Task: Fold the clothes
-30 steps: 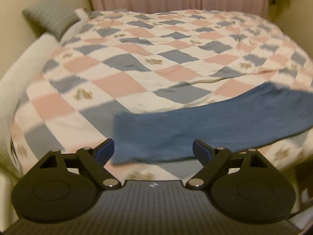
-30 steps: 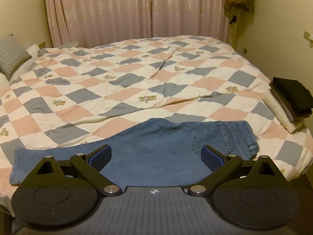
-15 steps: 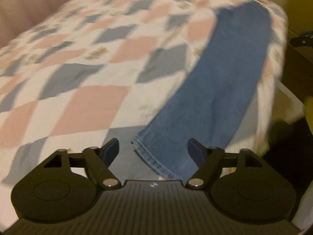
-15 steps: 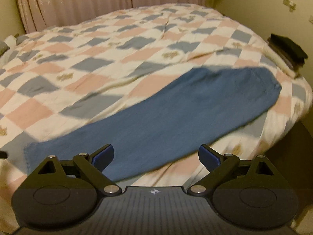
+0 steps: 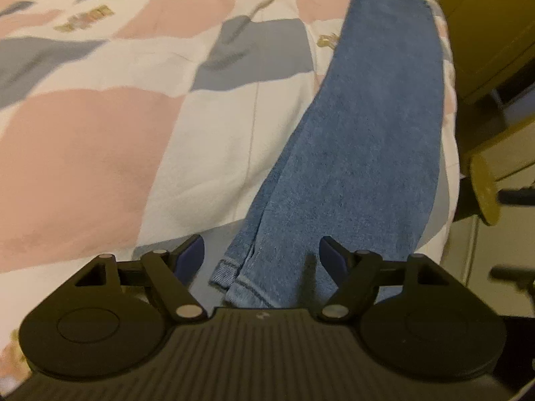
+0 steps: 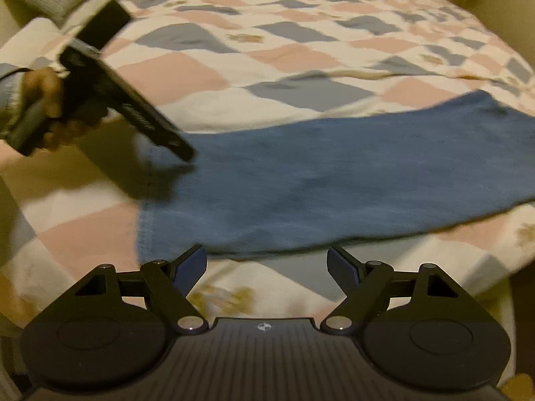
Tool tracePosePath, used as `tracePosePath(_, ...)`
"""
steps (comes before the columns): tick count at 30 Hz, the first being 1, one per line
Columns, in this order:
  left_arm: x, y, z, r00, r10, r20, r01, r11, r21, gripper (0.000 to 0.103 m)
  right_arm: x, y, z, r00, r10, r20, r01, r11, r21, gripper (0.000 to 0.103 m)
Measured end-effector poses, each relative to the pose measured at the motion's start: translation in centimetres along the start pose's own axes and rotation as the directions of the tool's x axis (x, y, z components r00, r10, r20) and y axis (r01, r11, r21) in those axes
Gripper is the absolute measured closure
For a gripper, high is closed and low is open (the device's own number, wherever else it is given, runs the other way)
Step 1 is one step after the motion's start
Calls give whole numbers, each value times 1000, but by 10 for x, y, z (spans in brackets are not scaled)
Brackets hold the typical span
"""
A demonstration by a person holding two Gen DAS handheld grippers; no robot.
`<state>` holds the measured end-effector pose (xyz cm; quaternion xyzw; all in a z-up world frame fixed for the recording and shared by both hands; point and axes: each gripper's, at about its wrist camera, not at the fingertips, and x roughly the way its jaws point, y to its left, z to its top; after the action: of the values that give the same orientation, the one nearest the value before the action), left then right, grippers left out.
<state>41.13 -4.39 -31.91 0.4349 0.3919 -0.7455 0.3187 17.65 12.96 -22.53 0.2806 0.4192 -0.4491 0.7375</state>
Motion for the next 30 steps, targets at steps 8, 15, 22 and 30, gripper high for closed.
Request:
tracePosePath(8, -5, 33, -8, 990, -139, 18, 140, 990, -31, 79, 30, 65, -5, 995, 72, 68, -61, 987, -147, 25)
tracePosePath(15, -10, 43, -10, 984, -172, 35, 174, 981, -80, 86, 68, 160, -46, 972, -109, 207, 210, 797, -567, 50)
tracePosePath(22, -5, 53, -15, 976, -209, 62, 215, 967, -135, 82, 99, 186, -86, 932, -198, 305, 360, 615, -701, 48)
tracePosePath(30, 1, 55, -15, 977, -204, 55, 210, 967, -146, 82, 109, 191, -80, 909, -243, 339, 417, 568, -709, 38)
